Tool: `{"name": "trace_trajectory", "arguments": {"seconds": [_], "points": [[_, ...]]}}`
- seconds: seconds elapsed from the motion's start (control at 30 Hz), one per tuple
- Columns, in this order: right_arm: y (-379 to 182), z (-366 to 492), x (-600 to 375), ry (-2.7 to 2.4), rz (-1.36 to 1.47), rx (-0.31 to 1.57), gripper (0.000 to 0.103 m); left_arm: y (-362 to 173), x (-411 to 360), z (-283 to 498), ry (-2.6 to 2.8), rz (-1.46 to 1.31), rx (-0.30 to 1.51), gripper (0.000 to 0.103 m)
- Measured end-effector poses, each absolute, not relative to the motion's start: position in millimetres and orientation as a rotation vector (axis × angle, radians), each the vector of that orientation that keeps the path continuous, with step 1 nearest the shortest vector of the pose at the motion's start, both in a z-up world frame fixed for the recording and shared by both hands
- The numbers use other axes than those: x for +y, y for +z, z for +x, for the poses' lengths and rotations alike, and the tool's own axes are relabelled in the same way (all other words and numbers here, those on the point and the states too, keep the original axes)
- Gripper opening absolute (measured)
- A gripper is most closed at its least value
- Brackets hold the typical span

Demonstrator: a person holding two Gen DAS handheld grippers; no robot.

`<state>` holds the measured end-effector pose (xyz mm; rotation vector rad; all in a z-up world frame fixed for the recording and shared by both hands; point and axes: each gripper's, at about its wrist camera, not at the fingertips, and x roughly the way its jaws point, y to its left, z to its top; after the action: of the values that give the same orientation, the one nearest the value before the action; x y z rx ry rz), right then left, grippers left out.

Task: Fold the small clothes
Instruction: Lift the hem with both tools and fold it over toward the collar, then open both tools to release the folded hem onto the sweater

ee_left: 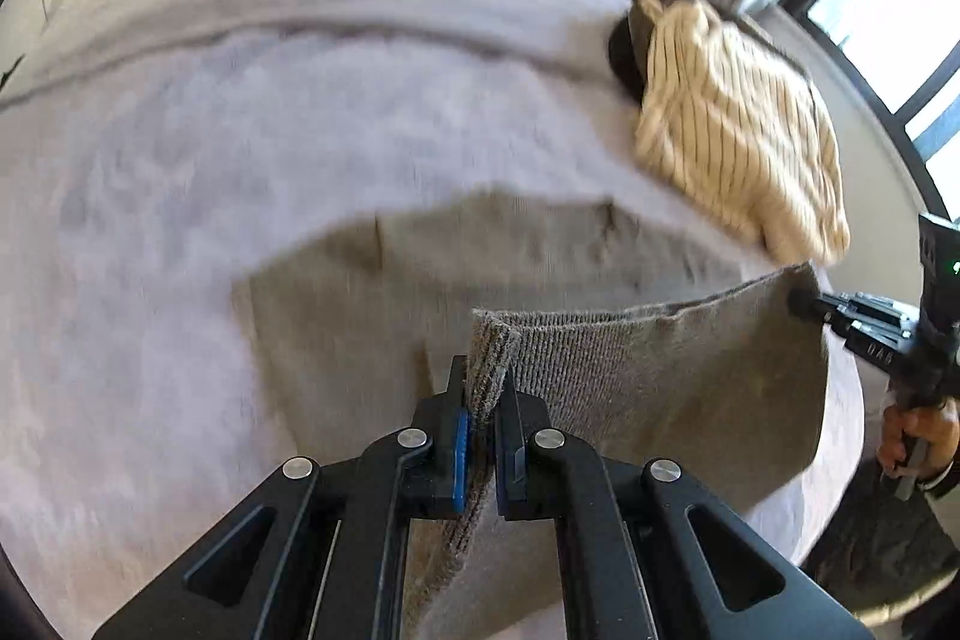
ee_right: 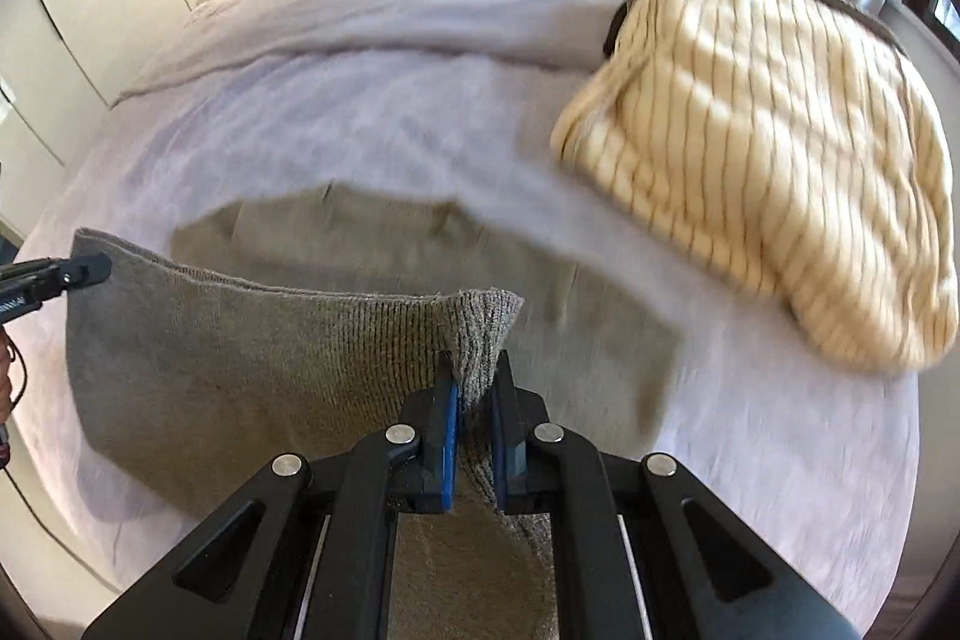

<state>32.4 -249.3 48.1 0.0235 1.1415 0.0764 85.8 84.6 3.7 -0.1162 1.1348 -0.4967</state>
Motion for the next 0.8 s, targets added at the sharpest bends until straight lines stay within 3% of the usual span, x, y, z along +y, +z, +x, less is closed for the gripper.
{"name": "trace_trajectory", "arguments": {"seconds": [0.17, 0.37, 0.5, 0.53, 0.57, 0.6, 0.67, 0.7, 0.8], "points": [[11, 90, -255, 0.084, 0.046, 1.155, 0.01, -20, 62, 140, -0.405, -0.085, 1.103, 0.007], [-70, 126, -269, 0.018, 0.111, 1.256, 0.01, -98, 43, 180, -0.286, -0.038, 1.197, 0.007], [-94, 130, -279, -0.023, 0.202, 1.27, 0.012, -127, 37, 183, -0.237, 0.006, 1.213, 0.007], [-94, 129, -281, -0.036, 0.209, 1.26, 0.012, -128, 37, 183, -0.227, 0.009, 1.208, 0.01], [-92, 128, -282, -0.053, 0.208, 1.252, 0.014, -128, 38, 184, -0.213, 0.014, 1.21, 0.022], [-89, 127, -285, -0.093, 0.189, 1.245, 0.015, -126, 42, 185, -0.168, 0.033, 1.205, 0.047], [-84, 125, -292, -0.178, 0.164, 1.242, 0.019, -119, 53, 184, -0.093, 0.055, 1.171, 0.07], [-82, 124, -298, -0.197, 0.181, 1.243, 0.03, -114, 62, 183, -0.077, 0.047, 1.156, 0.07], [-74, 115, -313, -0.23, 0.254, 1.238, 0.032, -103, 86, 178, -0.066, 0.018, 1.175, 0.07]]}}
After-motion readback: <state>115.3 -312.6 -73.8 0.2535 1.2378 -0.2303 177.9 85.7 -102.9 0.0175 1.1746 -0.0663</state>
